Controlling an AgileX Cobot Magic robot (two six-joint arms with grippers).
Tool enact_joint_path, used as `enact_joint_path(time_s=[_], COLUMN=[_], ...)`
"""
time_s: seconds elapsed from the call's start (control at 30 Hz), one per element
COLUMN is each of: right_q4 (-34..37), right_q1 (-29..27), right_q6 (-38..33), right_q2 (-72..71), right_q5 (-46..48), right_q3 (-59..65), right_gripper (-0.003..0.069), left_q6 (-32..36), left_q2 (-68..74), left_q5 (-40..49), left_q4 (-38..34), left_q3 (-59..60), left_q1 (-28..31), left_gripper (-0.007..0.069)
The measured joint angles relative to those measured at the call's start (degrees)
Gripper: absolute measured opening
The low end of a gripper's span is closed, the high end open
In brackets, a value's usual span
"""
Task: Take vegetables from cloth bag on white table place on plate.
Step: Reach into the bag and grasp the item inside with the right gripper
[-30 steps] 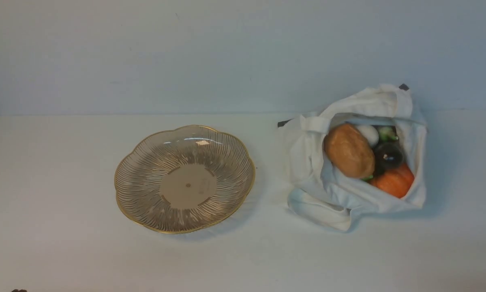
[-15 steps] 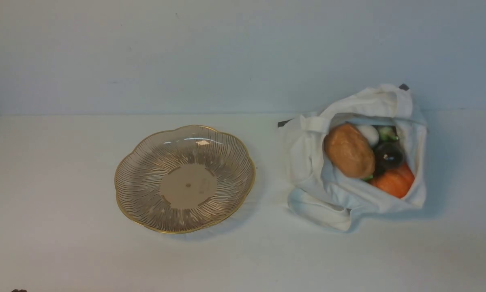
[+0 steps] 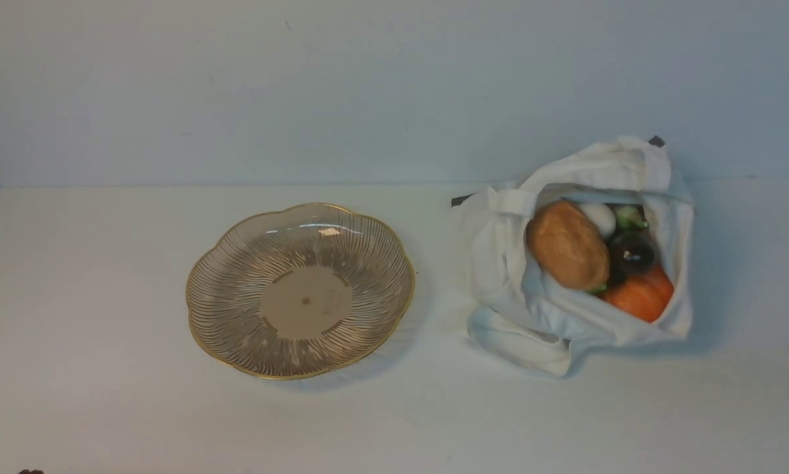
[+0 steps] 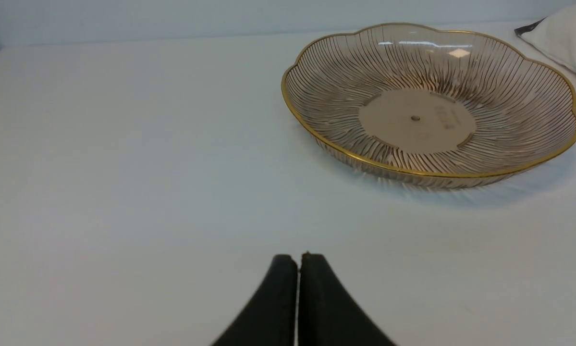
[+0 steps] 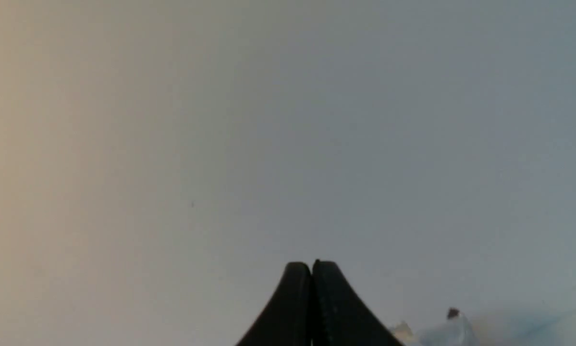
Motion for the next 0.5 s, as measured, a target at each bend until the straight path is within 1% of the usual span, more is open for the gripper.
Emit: enact_joint_path(time_s=[0.07,0.13,0.17,0.23,0.33,0.4,0.5], right_q4=[-2.52,-3.30,-3.45,-3.48,-1.94,-0.52,0.12], right_q1=[1.10,1.94,2.16,2.82,3.81,4.90,8.14], right_q6=[-2.58,-6.32,-7.79,-12.08,-18.26,-20.82,-23.32], right_q2=[7.61,15.76,17.41,25.56,36.30,42.58,51.28], right_q5=[9.77,19.39,21.17,28.78,35.11,36.43,36.55], right_q3=[-7.73,-13.20,-14.82,-19.24,-25.59,-28.57,-33.36], right_gripper=[-0.0010,-0.0010,-0.0010,-0.0010,-0.0010,-0.0010,-0.0010], left_q6=[0.00,0.00,0.00,0.00,0.00,0.00,0.00], left_q2=[0.00,0.00,0.00,0.00,0.00,0.00,0.00], left_q5=[0.00,0.00,0.00,0.00,0.00,0.00,0.00], left_q4=[0.00,0.00,0.00,0.00,0.00,0.00,0.00], left_q3=[0.00,0.00,0.00,0.00,0.00,0.00,0.00], left_q1=[0.00,0.00,0.00,0.00,0.00,0.00,0.00], left_gripper=[-0.0008,-0.0008,-0.0008,-0.0008,-0.0008,-0.0008,-0.0008])
